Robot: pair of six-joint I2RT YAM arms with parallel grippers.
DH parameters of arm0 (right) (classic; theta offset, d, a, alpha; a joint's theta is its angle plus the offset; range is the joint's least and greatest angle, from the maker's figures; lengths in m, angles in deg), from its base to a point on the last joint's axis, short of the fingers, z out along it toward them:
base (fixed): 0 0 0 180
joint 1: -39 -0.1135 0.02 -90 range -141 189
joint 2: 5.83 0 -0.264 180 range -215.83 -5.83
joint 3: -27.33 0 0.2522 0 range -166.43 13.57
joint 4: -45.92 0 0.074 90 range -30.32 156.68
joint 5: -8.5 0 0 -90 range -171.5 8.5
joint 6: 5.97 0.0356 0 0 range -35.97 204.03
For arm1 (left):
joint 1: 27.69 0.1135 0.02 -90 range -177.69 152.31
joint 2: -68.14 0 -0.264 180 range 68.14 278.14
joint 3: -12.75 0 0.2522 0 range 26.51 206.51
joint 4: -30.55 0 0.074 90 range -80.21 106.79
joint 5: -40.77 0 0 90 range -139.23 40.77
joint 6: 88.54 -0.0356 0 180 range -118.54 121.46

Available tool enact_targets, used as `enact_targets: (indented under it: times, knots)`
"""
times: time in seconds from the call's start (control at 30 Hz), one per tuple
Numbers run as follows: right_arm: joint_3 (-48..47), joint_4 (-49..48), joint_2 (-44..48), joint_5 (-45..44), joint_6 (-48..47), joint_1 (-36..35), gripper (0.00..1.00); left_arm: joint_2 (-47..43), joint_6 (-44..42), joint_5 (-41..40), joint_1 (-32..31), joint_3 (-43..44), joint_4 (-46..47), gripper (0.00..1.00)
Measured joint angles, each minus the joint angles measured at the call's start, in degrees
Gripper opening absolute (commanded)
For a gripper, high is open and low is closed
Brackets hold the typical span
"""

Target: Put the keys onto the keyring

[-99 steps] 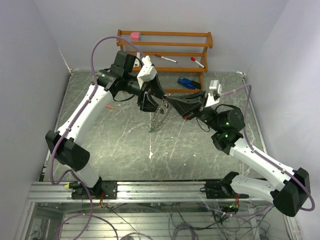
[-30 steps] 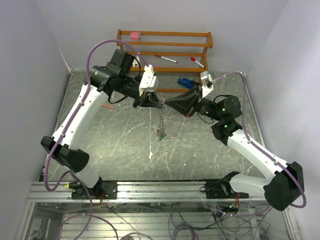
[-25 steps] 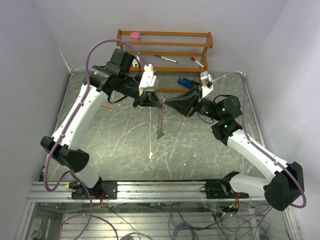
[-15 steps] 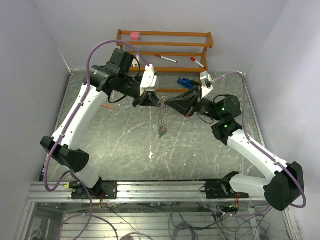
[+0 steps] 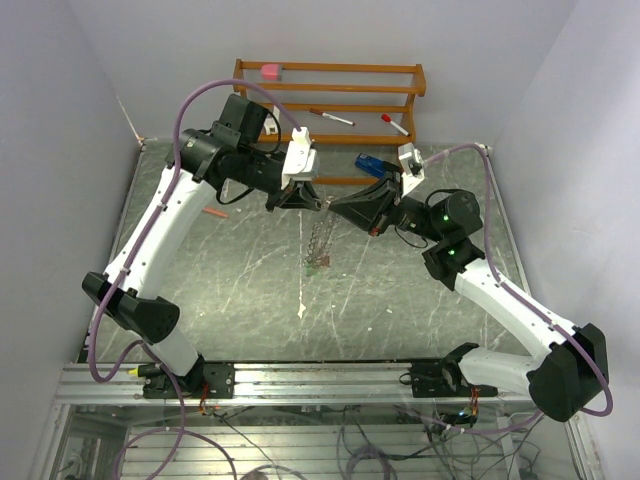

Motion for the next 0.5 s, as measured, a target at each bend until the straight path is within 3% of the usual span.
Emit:
enact_targets:
  times: [0.5]
  knots:
    - [-1.38,0.81,-0.48,-0.24,-0.44,0.00,0.00,0.52,1.38,0.22,-0.09,2.60,0.04,0.07]
